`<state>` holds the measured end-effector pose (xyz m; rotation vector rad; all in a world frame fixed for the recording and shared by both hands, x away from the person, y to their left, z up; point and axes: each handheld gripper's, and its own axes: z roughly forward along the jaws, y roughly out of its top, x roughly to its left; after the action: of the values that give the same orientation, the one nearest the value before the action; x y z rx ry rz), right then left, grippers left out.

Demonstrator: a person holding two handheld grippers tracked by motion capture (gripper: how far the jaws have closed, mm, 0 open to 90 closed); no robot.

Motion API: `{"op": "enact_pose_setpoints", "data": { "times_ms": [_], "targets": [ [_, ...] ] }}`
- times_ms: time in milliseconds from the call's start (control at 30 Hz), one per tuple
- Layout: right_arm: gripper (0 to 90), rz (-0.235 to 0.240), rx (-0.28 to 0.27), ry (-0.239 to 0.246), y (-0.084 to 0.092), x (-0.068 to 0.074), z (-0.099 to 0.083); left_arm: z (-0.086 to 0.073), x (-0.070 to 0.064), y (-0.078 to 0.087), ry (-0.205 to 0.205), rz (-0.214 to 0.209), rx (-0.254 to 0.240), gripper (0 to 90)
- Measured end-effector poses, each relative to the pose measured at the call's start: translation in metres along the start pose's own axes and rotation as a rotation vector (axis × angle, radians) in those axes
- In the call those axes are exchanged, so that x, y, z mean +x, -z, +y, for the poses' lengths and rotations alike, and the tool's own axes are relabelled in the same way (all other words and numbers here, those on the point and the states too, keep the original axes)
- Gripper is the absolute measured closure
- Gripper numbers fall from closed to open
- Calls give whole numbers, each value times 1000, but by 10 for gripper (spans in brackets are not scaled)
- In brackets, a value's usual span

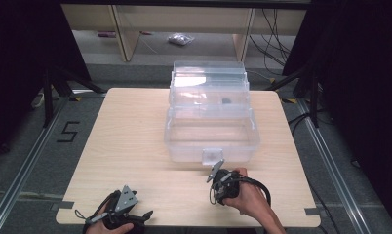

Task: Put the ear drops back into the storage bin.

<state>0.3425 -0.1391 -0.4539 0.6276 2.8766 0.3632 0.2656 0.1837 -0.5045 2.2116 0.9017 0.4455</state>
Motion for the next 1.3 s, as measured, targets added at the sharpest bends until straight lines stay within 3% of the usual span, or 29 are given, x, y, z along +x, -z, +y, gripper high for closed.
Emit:
{"op": "enact_pose_setpoints", "data": {
  "times_ms": [33,100,200,333,467,500,567,633,667,700,833,967,1300],
  "targets": [
    [531,18,26,18,0,-1,2,0,1,0,-7,2,6,149],
    [541,17,31,0,-1,0,2,0,0,0,-3,9,2,149],
    [557,24,31,26,-2,-1,3,0,0,0,-5,2,4,149],
    [584,30,53,22,-3,1,6,0,0,0,-6,1,6,149],
    [593,4,75,6,-2,4,8,0,0,0,-2,2,2,149],
    [600,-2,70,50,-1,4,10,0,0,0,-4,3,4,149],
    [600,-13,78,54,0,3,10,0,0,-1,9,2,4,149],
    [600,-17,78,44,3,4,14,0,0,0,-4,2,5,149],
    [600,-12,76,70,4,1,15,0,0,0,10,3,3,149],
    [600,-10,81,32,7,3,16,0,0,0,10,3,3,149],
    [600,6,65,52,11,-2,18,0,0,-1,11,2,3,149],
    [600,25,80,38,17,-9,20,0,0,0,7,-1,-2,149],
    [601,39,60,18,34,-26,19,0,0,0,2,3,3,149]
  ]
}}
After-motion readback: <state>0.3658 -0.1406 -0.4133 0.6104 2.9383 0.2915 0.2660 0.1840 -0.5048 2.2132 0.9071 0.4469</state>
